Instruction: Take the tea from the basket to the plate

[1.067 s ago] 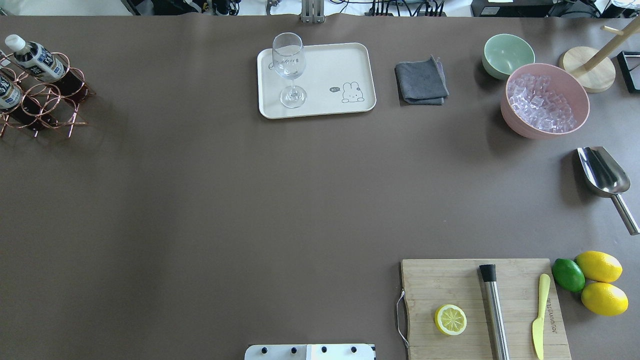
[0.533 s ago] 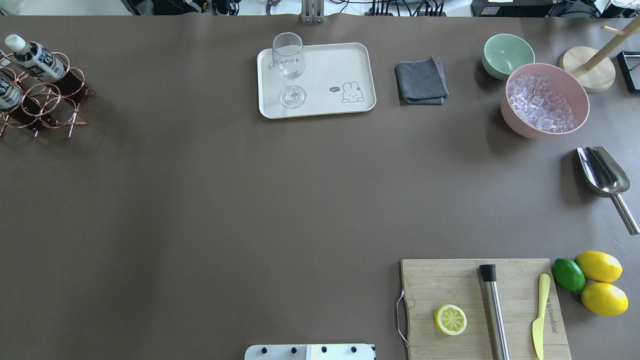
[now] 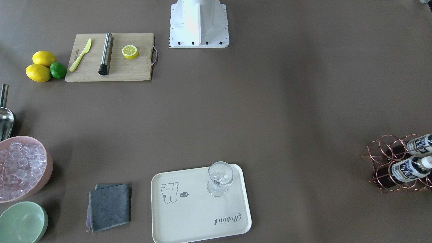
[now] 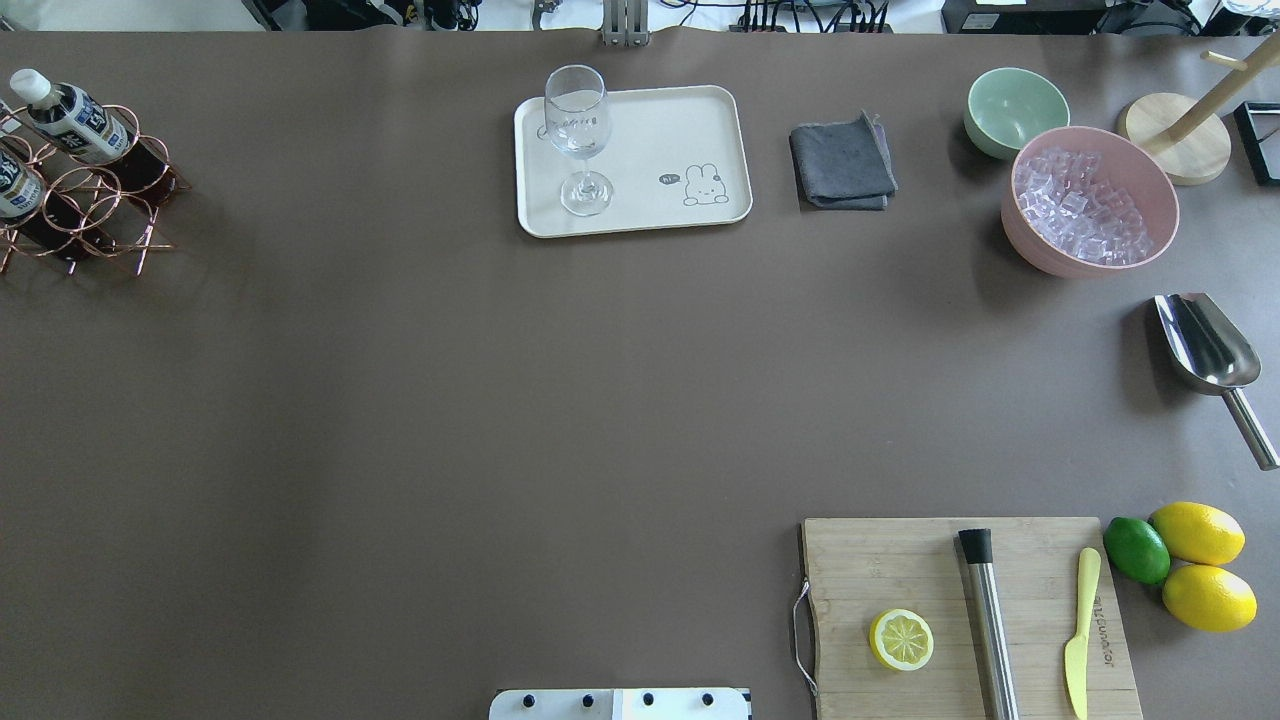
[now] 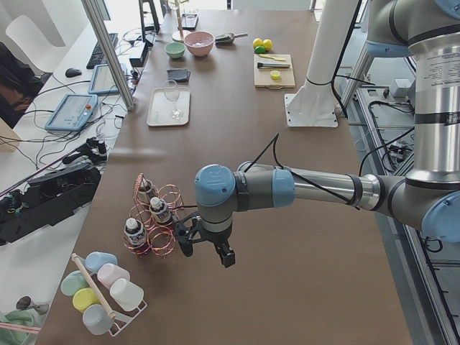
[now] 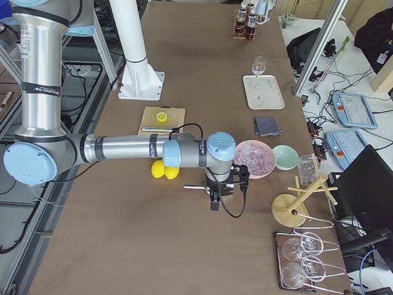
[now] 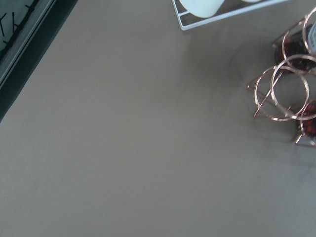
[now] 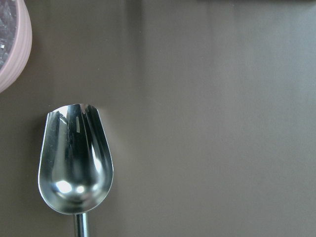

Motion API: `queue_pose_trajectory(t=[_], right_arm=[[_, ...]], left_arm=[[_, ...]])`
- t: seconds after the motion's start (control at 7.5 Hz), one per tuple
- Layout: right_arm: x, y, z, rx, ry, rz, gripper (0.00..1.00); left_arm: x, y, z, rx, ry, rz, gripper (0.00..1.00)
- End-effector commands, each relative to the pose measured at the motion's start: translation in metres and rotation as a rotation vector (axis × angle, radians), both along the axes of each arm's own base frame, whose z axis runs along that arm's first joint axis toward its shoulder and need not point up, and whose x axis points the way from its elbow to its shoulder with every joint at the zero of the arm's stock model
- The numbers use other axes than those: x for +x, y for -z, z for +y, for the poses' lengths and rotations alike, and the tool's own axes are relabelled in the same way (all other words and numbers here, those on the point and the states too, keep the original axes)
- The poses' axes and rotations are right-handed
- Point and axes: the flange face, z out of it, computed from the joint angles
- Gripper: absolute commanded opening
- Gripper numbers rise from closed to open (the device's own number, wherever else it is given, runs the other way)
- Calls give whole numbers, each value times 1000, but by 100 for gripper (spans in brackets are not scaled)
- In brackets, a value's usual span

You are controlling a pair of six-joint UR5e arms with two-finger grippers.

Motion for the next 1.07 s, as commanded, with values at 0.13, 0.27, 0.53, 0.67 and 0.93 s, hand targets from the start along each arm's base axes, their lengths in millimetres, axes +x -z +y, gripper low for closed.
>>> queue_pose_trajectory(t=[0.13, 0.27, 0.53, 0.67, 0.93], right_arm=[[0, 0, 0, -2, 1, 0, 100], [0, -1, 0, -6, -3, 0, 100], [0, 0, 0, -11, -7, 0, 100], [0, 0, 0, -11, -7, 0, 100], [0, -1, 0, -12, -7, 0, 100]], left_arm=[[-7, 45, -82, -310, 392, 40, 99], [9, 51, -105, -417, 480, 43, 99], [34, 78, -186, -647, 692, 47, 99], [28, 74, -220, -716, 730, 52, 99], [34, 91, -256, -802, 810, 61, 99]])
